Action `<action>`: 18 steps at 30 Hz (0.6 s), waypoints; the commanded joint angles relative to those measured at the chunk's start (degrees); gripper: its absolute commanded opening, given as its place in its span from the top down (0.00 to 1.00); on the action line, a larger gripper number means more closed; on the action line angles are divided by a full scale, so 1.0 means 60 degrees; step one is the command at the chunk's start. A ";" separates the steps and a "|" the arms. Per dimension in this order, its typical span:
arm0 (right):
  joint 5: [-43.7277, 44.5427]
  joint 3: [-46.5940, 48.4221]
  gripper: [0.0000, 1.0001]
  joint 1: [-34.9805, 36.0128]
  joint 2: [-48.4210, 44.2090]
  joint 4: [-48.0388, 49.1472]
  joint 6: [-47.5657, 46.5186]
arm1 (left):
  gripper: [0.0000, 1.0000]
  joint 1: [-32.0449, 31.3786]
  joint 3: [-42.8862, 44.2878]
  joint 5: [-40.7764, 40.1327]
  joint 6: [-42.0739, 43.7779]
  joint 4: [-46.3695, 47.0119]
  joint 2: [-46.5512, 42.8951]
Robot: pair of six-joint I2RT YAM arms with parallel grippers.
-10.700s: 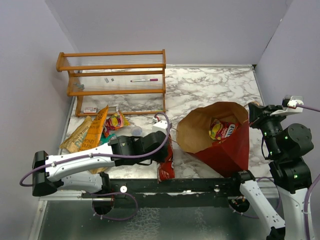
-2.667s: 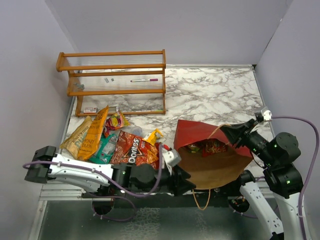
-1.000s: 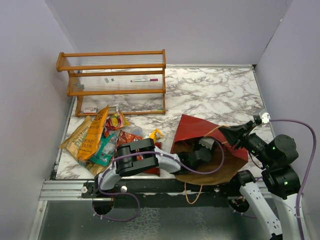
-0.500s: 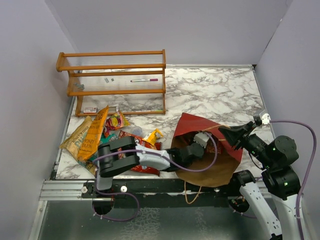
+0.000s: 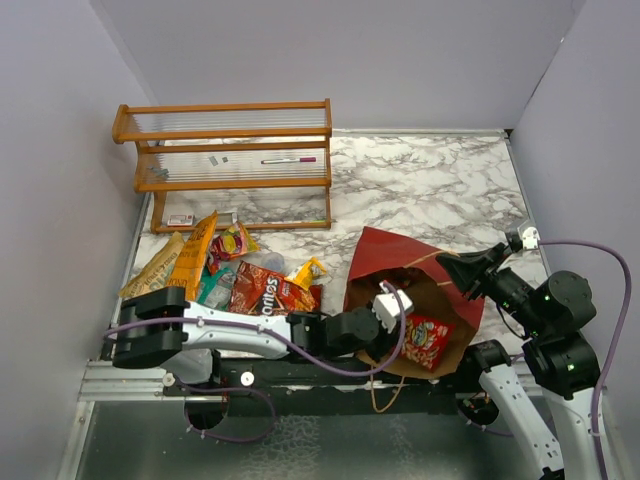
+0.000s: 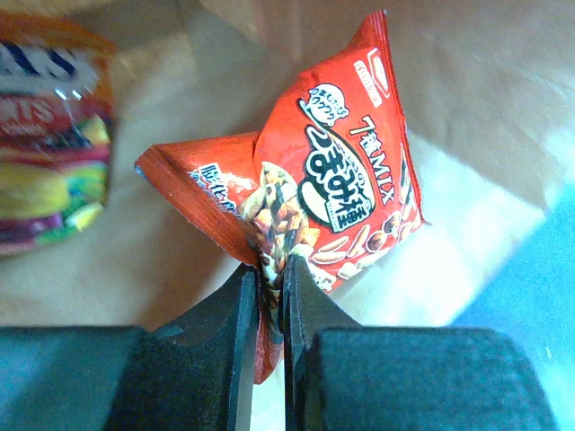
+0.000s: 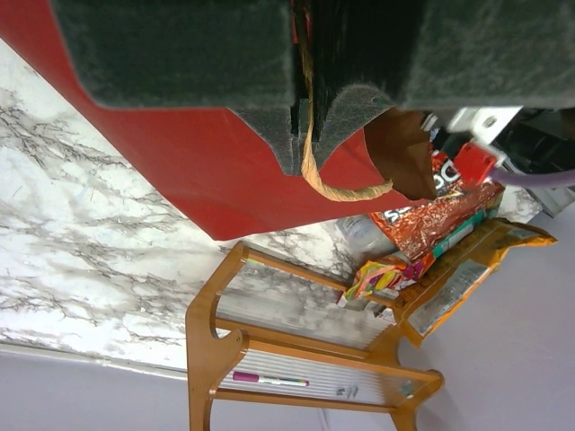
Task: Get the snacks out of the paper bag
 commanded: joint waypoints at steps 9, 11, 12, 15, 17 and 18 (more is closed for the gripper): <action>-0.0096 -0.0108 0.98 0.0021 -0.0052 0.0297 -0.0103 | 1.00 -0.0716 -0.0512 0.1016 0.0179 -0.3084 -0.3940; -0.0119 -0.0112 0.98 0.0021 -0.0025 0.0288 -0.0113 | 1.00 -0.0718 -0.0200 0.0830 0.0413 -0.3909 -0.4605; -0.0151 -0.0105 0.98 0.0021 -0.0005 0.0285 -0.0113 | 1.00 -0.0717 0.0031 0.0578 0.0538 -0.4344 -0.4917; -0.0192 -0.0105 0.98 0.0021 0.0012 0.0284 -0.0135 | 1.00 -0.0720 0.0790 -0.0635 0.0994 -0.5603 -0.5856; -0.0185 -0.0104 0.98 0.0021 0.0015 0.0284 -0.0142 | 1.00 -0.0728 0.1234 -0.1707 0.1322 -0.6123 -0.6434; -0.0179 -0.0108 0.98 0.0021 0.0011 0.0292 -0.0140 | 1.00 -0.0720 0.1400 -0.2295 0.1436 -0.6237 -0.6731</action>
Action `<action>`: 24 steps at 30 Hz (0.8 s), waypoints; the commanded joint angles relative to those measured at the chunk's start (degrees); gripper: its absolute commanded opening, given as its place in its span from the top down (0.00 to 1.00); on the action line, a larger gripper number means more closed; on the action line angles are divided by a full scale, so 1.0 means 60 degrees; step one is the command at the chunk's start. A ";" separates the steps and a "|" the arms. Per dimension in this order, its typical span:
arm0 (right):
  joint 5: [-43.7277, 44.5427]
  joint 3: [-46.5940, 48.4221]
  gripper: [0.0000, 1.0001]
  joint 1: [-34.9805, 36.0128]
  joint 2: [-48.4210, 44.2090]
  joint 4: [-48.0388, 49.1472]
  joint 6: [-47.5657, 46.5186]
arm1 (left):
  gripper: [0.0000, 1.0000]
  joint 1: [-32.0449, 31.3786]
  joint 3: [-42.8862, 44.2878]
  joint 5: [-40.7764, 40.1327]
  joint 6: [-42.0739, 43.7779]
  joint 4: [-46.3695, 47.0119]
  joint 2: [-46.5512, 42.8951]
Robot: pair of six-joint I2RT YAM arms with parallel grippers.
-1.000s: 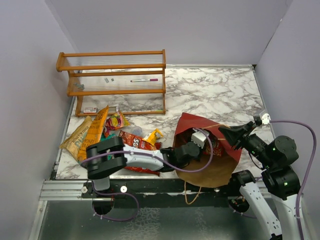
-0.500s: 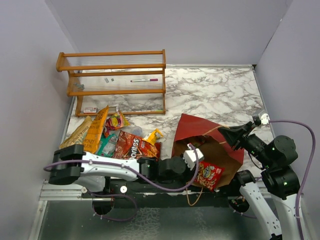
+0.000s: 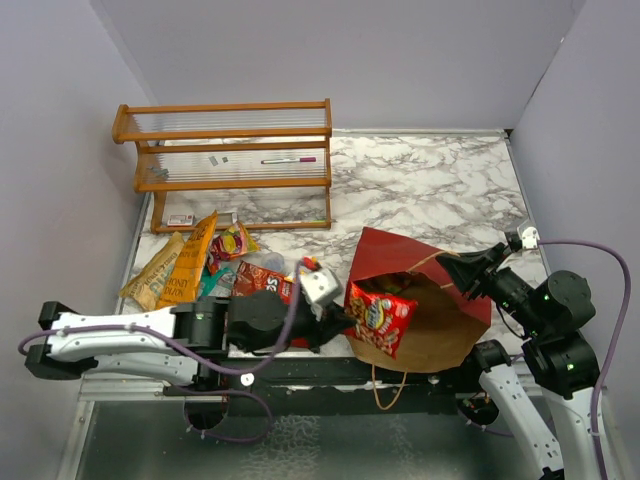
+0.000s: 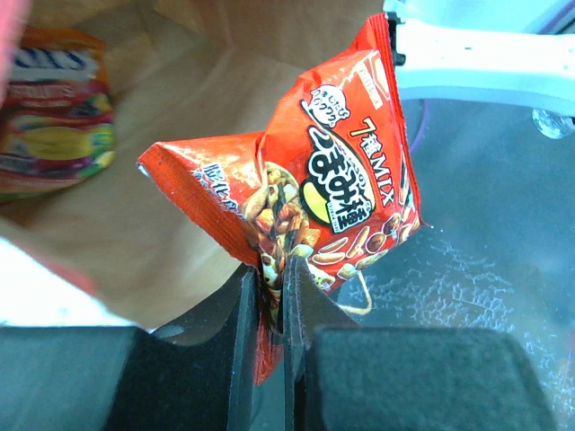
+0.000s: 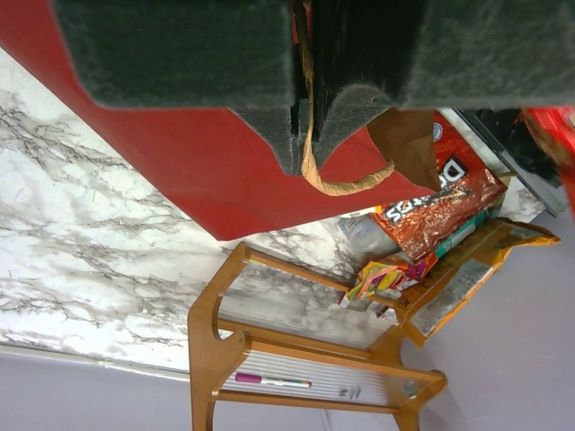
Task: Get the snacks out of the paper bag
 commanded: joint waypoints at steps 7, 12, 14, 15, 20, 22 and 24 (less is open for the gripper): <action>-0.0143 -0.0075 0.98 0.0021 -0.0009 0.0268 -0.0140 | 1.00 -0.0029 0.1128 -0.6397 0.0516 -0.1617 -0.3086; -0.0140 -0.0105 0.98 0.0021 0.0008 0.0290 -0.0121 | 1.00 -0.0032 0.0488 -0.7509 -0.1589 -0.3120 -0.3362; -0.0161 -0.0106 0.98 0.0021 0.0051 0.0292 -0.0143 | 1.00 -0.0032 0.0322 -0.7721 -0.2849 -0.4091 -0.3049; -0.0177 -0.0107 0.98 0.0021 0.0061 0.0295 -0.0145 | 1.00 -0.0032 0.0273 -0.7921 -0.3637 -0.4751 -0.2817; -0.0215 -0.0098 0.98 0.0021 0.0144 0.0296 -0.0150 | 1.00 -0.0019 -0.0509 -0.8326 -0.5813 -0.6163 -0.1217; -0.0226 -0.0090 0.98 0.0021 0.0149 0.0286 -0.0151 | 1.00 -0.0017 -0.0683 -0.8476 -0.6704 -0.6613 -0.0538; -0.0229 -0.0093 0.98 0.0021 0.0105 0.0285 -0.0164 | 1.00 0.0004 -0.0850 -0.8616 -0.7542 -0.6731 -0.0036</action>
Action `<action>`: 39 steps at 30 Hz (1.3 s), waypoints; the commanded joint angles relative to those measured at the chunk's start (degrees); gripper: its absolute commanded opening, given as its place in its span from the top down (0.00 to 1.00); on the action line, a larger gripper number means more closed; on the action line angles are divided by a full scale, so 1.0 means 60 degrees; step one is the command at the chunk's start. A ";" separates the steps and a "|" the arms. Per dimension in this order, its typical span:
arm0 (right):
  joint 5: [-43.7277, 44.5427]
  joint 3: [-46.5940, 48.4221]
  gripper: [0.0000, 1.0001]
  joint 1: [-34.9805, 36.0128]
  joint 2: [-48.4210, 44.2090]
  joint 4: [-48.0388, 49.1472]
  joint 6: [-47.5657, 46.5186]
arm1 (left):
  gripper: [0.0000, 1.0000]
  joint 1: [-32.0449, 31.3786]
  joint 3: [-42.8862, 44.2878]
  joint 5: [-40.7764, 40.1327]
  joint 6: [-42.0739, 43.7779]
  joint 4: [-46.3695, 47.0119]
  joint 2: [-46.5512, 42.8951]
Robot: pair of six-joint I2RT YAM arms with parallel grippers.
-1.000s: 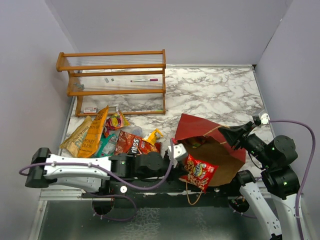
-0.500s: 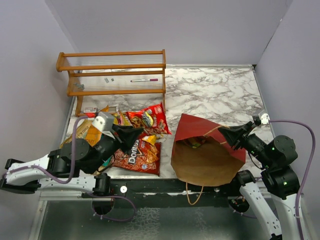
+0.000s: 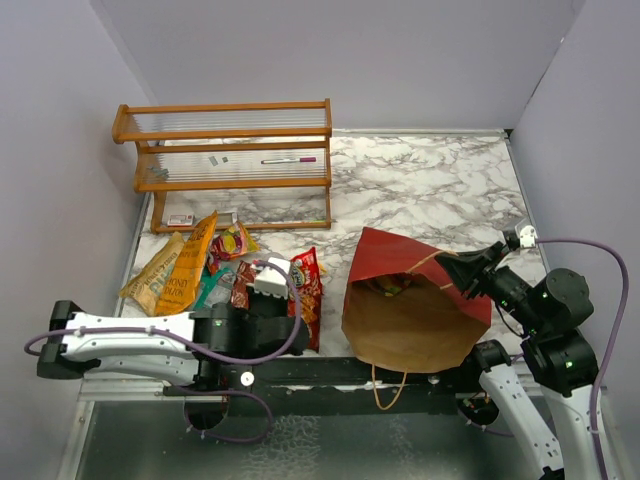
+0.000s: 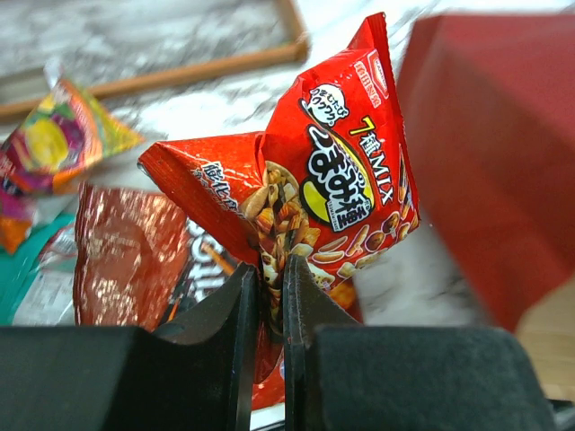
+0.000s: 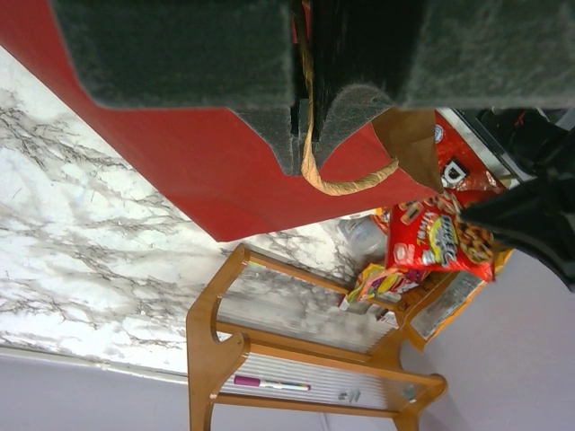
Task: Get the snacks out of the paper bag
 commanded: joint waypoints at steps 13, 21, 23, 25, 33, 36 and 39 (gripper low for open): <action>-0.0180 -0.0082 0.98 0.0021 -0.0095 0.0263 -0.0130 | 1.00 0.3887 -0.1101 0.3493 0.3214 0.6070 0.2106; -0.0186 -0.0089 0.98 0.0021 -0.0147 0.0251 -0.0150 | 1.00 0.5486 0.0678 0.4824 0.4065 0.6218 0.4327; -0.0176 -0.0081 0.98 0.0021 -0.0150 0.0252 -0.0135 | 1.00 0.5903 0.0927 0.5591 0.3919 0.6107 0.4931; -0.0181 -0.0085 0.98 0.0021 -0.0151 0.0252 -0.0145 | 1.00 0.6244 0.1041 0.6194 0.3844 0.6174 0.5454; -0.0207 -0.0100 0.98 0.0021 -0.0176 0.0252 -0.0154 | 0.81 0.7330 0.0313 0.7724 0.3044 0.6779 0.6249; -0.0221 -0.0098 0.98 0.0021 -0.0175 0.0252 -0.0159 | 0.67 0.7371 0.0466 0.7919 0.3038 0.6457 0.5885; -0.0230 -0.0099 0.98 0.0021 -0.0168 0.0266 -0.0170 | 0.57 0.7375 0.0698 0.7759 0.3156 0.5914 0.4972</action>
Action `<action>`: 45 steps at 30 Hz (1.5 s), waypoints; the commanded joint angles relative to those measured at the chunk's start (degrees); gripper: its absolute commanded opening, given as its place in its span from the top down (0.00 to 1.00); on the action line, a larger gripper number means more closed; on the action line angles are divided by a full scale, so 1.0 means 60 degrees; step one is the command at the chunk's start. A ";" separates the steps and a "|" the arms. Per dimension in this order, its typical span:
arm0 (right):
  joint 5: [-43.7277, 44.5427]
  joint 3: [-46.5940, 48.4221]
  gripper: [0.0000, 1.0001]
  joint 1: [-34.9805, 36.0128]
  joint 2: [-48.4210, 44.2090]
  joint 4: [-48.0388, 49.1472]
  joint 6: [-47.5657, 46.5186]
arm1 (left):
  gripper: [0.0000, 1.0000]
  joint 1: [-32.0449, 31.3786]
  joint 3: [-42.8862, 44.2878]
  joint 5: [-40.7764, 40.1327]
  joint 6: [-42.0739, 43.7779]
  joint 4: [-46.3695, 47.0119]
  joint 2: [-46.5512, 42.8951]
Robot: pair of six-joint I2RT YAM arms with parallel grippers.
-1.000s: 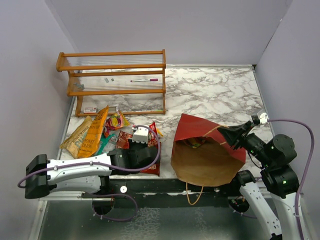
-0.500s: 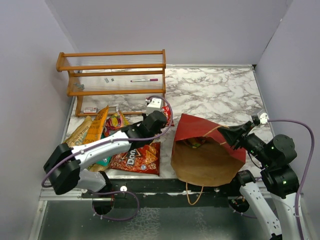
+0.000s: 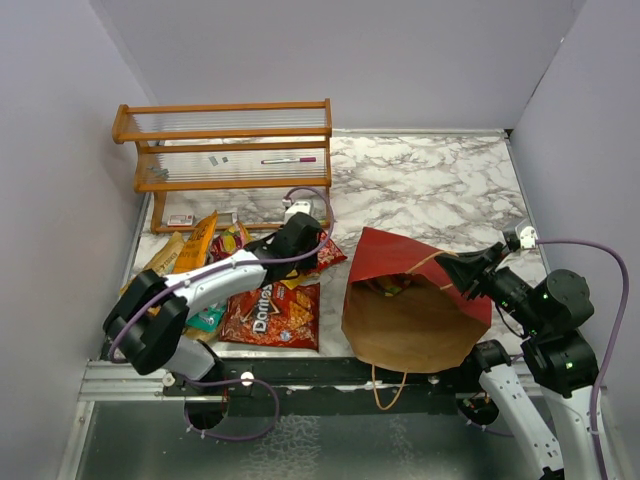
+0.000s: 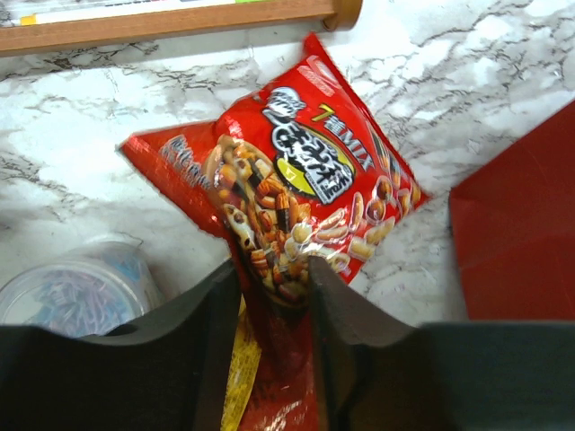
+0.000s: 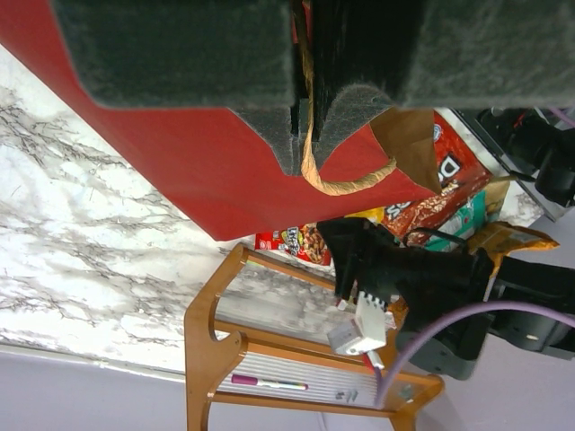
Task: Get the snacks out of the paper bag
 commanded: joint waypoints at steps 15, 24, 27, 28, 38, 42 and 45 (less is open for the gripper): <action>-0.0228 -0.0105 0.98 0.0021 -0.0034 0.0281 -0.0130 | 0.45 -0.0020 -0.0421 0.3109 -0.1805 -0.0556 -0.6358; -0.0290 -0.0093 0.98 0.0021 0.0073 0.0256 -0.0149 | 0.40 -0.1288 -0.0329 0.3798 -0.2287 0.1677 -0.6262; -0.0221 -0.0098 0.98 0.0022 0.0030 0.0256 -0.0126 | 0.39 -0.3032 -0.0268 0.2667 -0.2237 0.2467 -0.5813; -0.0200 -0.0091 0.98 0.0021 0.0010 0.0263 -0.0124 | 0.39 -0.3599 -0.0270 0.2301 -0.2133 0.2780 -0.5634; -0.0230 -0.0095 0.98 0.0021 -0.0004 0.0242 -0.0135 | 0.37 -0.8577 0.0868 -0.2621 0.0711 0.2794 -0.2323; -0.0215 -0.0098 0.98 0.0021 -0.0075 0.0255 -0.0127 | 0.37 -0.8827 0.2250 -0.3819 0.1138 0.0835 -0.0282; -0.0209 -0.0102 0.98 0.0021 -0.0124 0.0259 -0.0126 | 0.34 -0.8810 0.2862 -0.4808 0.2143 0.0236 0.1130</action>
